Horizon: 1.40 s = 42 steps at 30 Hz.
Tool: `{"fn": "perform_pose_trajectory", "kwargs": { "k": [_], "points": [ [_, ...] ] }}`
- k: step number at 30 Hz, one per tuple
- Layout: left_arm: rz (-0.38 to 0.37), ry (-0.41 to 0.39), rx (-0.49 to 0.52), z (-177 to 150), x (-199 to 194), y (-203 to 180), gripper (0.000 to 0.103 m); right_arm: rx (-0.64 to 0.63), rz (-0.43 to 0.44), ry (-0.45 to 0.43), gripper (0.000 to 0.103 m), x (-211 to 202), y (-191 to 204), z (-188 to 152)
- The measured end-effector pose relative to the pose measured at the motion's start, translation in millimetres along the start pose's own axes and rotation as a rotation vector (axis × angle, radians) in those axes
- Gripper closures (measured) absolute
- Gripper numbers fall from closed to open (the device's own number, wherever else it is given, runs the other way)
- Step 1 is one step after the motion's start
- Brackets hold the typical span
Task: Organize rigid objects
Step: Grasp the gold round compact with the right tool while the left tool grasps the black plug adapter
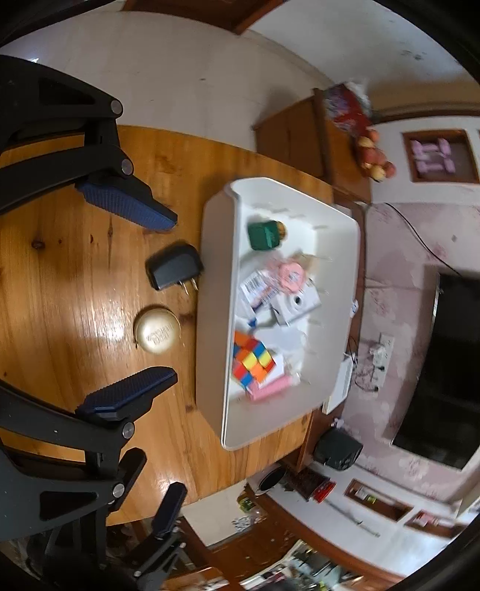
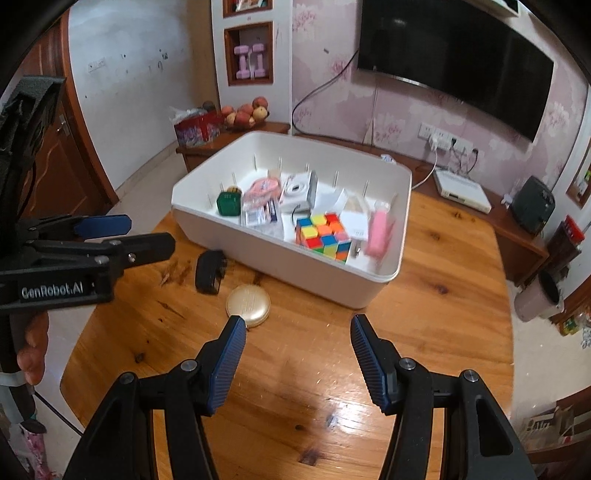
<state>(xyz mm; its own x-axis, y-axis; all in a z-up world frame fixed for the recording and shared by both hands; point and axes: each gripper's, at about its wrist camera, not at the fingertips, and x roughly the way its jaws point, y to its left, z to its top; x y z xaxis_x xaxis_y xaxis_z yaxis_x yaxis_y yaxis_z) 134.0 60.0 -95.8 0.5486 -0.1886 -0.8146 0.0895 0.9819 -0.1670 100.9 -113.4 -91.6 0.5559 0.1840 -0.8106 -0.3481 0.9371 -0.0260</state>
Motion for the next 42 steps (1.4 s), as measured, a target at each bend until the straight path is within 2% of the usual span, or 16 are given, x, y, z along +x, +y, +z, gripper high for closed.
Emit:
{"fn": "perform_pose_trajectory", "kwargs": {
  "k": [9,17,19,23,24,27,34,36,37,38,42],
  "points": [
    [0.006,0.087,-0.104,-9.1,63.5,25.4,0.024,0.048,0.094,0.071,0.043,57.9,4.2,-8.7],
    [-0.005,0.181,-0.185,-17.2,113.7,44.4,0.024,0.047,0.135,0.121,0.043,110.3,17.7,-16.2],
    [0.006,0.153,-0.164,-16.2,113.5,43.1,0.024,0.039,0.136,0.127,0.043,119.0,20.9,-16.2],
    [0.015,0.15,-0.146,-13.7,115.6,40.6,0.024,0.008,0.136,0.138,0.043,133.9,30.3,-16.2],
    [0.021,0.15,-0.139,-13.5,115.8,39.4,0.024,0.007,0.143,0.138,0.04,136.1,32.0,-16.3],
    [0.039,0.144,-0.112,-13.6,117.1,37.2,0.024,-0.021,0.123,0.115,0.036,138.8,40.0,-15.3],
    [0.071,0.106,-0.084,-19.4,115.1,37.0,0.025,-0.077,0.083,0.075,0.037,144.1,54.4,-17.0],
    [0.085,0.094,-0.078,-20.6,113.1,38.8,0.038,-0.075,0.08,0.059,0.048,144.7,53.5,-16.9],
    [0.081,0.092,-0.073,-18.2,115.7,34.4,0.053,-0.073,0.078,0.055,0.047,144.4,53.5,-17.4],
    [0.066,0.097,-0.073,-18.1,115.3,34.8,0.057,-0.069,0.083,0.055,0.048,144.2,52.0,-17.7],
    [0.049,0.105,-0.094,-18.5,114.2,36.0,0.058,-0.055,0.08,0.057,0.048,140.8,46.6,-20.4]
  ]
}}
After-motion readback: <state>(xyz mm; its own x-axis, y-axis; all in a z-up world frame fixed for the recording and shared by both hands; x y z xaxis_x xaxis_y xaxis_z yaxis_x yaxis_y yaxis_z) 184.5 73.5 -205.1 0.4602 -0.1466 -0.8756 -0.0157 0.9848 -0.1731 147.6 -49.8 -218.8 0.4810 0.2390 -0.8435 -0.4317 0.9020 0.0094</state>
